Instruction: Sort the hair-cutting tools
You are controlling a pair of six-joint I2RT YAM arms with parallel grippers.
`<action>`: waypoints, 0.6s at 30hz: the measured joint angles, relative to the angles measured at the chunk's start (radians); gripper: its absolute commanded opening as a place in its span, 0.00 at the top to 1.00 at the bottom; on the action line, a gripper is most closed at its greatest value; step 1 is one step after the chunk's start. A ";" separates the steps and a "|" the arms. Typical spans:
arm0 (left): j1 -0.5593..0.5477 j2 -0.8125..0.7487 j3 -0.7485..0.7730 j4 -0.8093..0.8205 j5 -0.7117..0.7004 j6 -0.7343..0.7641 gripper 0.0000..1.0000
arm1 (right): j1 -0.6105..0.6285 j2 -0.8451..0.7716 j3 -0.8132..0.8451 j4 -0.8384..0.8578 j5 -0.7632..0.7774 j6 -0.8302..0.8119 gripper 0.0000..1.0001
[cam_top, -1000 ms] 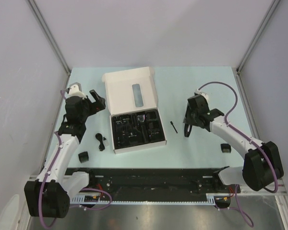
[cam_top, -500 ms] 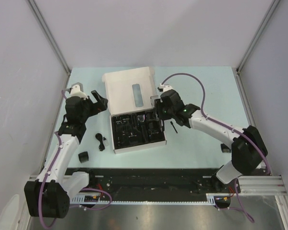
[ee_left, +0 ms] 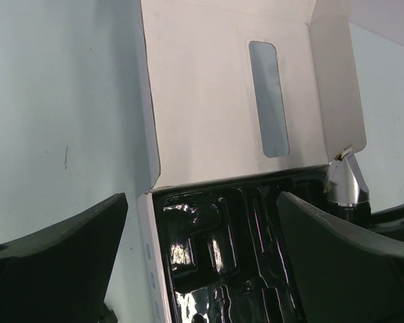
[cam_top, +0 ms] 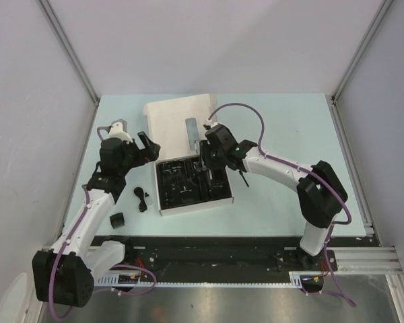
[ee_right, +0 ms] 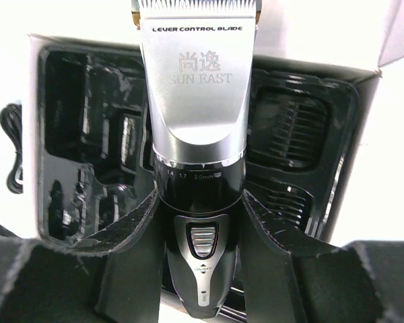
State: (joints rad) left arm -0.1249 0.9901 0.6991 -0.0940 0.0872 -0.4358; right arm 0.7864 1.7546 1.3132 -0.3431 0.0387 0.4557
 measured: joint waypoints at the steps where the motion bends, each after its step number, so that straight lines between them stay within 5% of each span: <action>1: -0.001 0.000 0.000 -0.004 -0.004 0.000 0.00 | 0.000 0.018 0.030 -0.018 -0.003 0.017 0.99; 18: -0.004 0.086 -0.010 -0.168 0.017 0.019 0.00 | 0.032 0.214 0.257 -0.269 0.004 0.120 0.96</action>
State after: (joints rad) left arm -0.1291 1.0760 0.6891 -0.2619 0.1040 -0.4171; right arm 0.8181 1.9682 1.5707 -0.6125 0.0429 0.5758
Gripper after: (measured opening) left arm 0.996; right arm 0.447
